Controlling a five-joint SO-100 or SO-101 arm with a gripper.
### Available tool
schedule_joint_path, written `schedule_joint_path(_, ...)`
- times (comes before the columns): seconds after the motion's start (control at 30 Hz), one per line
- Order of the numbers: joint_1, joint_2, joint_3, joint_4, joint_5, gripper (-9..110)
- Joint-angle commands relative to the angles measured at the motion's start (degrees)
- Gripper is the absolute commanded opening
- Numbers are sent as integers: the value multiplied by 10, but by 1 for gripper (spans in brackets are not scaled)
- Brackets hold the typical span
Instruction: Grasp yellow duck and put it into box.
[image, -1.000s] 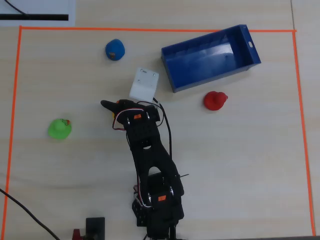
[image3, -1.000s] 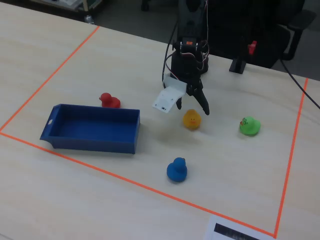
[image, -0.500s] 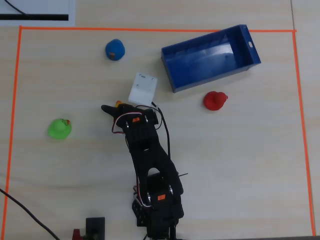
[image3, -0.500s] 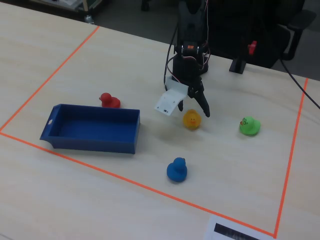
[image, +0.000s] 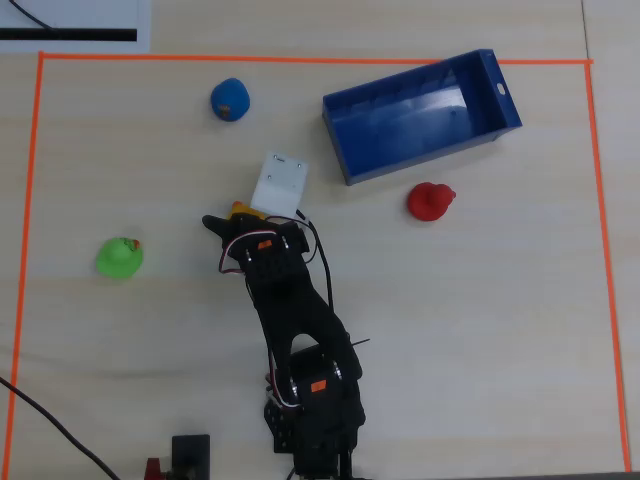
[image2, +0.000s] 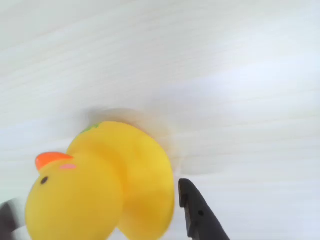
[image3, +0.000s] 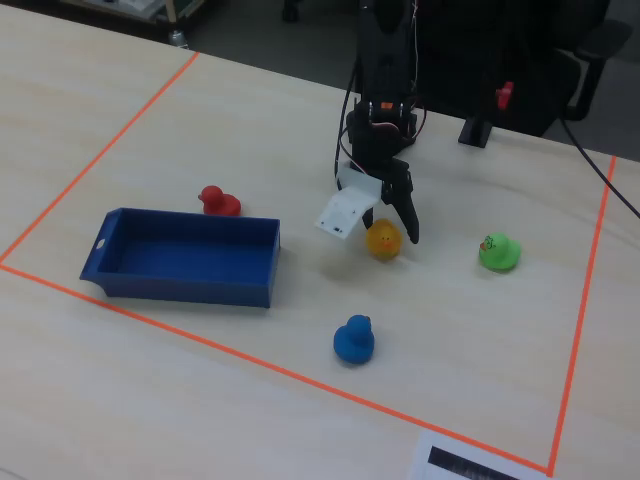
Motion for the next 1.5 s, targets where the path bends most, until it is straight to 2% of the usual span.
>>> schedule_joint_path(0.0, -8, -7, -1, -31, 20, 21)
schedule_joint_path(0.1, -14, -16, -4, -44, 40, 0)
schedule_joint_path(0.23, 10, 13, -50, 25, 41, 0)
schedule_joint_path(0.37, 112, 73, -178, 107, 44, 0)
schedule_joint_path(0.5, 255, 76, -301, 84, 42, 0)
schedule_joint_path(0.6, 311, 54, -316, 24, 28, 0)
schedule_joint_path(0.77, 325, -10, -300, -22, -23, 0)
schedule_joint_path(1.1, 308, -127, -294, -98, -31, 0)
schedule_joint_path(1.13, 309, -134, -297, -100, -33, 0)
schedule_joint_path(1.23, 313, -148, -321, -50, -62, 33)
schedule_joint_path(1.3, 318, -149, -329, -46, -62, 37)
schedule_joint_path(1.47, 330, -136, -332, -62, -48, 37)
